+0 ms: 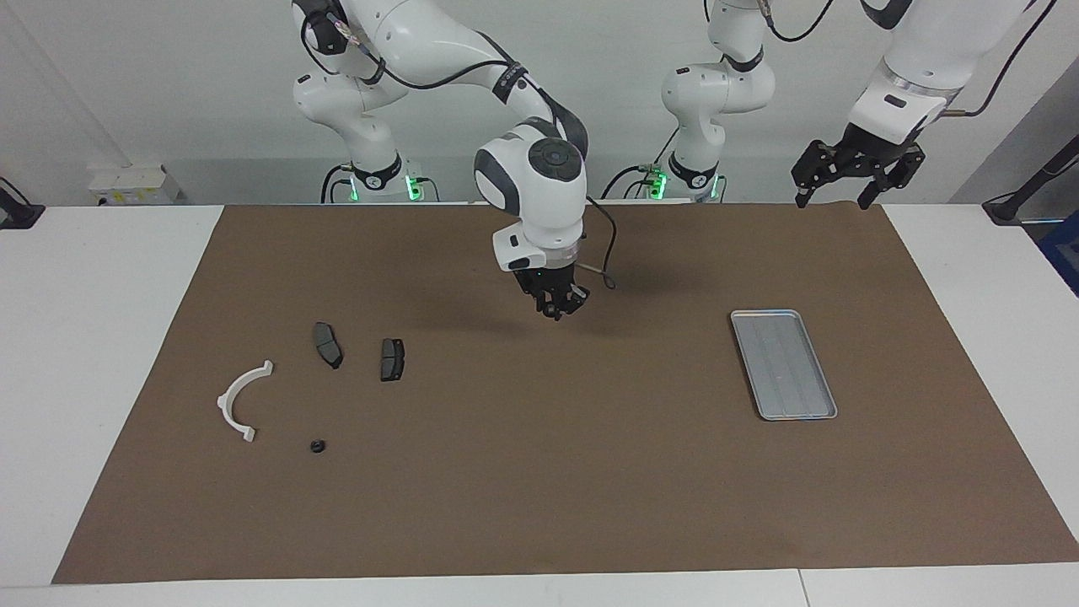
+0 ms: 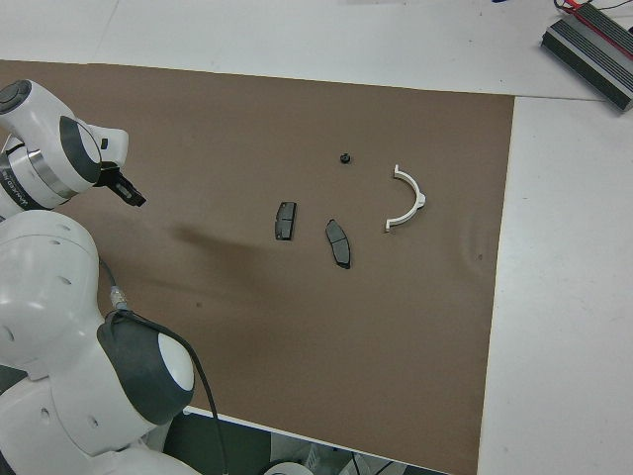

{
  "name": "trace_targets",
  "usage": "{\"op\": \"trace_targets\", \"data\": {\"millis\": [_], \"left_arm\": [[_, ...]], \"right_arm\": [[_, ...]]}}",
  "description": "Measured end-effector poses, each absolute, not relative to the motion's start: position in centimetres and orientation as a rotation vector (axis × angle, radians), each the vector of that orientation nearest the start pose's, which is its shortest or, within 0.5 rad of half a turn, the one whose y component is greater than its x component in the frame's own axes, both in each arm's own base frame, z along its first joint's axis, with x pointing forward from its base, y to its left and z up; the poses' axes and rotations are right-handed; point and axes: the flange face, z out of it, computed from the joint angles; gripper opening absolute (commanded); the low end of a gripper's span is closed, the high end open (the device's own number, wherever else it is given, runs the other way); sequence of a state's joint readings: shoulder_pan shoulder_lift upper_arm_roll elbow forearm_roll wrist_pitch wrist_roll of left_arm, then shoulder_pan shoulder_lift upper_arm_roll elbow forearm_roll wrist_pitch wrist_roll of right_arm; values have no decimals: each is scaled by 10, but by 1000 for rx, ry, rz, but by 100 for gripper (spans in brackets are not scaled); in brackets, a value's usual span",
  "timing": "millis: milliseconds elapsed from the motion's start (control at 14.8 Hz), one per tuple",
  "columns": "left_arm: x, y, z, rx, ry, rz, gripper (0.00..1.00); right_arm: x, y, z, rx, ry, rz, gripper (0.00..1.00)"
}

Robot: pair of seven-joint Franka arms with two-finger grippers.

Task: Pick bearing gear from pile to tray
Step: 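Carry the black bearing with the right gripper toward the table center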

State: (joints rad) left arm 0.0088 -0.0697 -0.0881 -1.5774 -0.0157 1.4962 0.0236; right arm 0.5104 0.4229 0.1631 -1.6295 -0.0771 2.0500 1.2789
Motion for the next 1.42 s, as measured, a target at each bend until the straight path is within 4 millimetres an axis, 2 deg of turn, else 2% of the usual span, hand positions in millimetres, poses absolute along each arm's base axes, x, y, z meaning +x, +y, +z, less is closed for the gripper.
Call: {"op": "trace_targets", "data": {"millis": [270, 607, 809, 1349, 1416], "left_arm": [[523, -45, 652, -3147, 163, 19, 100], [523, -45, 652, -3147, 163, 19, 100], [523, -45, 652, -3147, 163, 19, 100], [523, -45, 652, -3147, 163, 19, 100], [523, -45, 652, -3147, 163, 19, 100]], "right_arm": [[534, 422, 330, -3020, 914, -25, 0], [534, 430, 296, -3029, 900, -48, 0], [534, 433, 288, -3024, 884, -64, 0], [533, 432, 288, -3017, 877, -77, 0], [533, 432, 288, -3016, 877, -78, 9]]}}
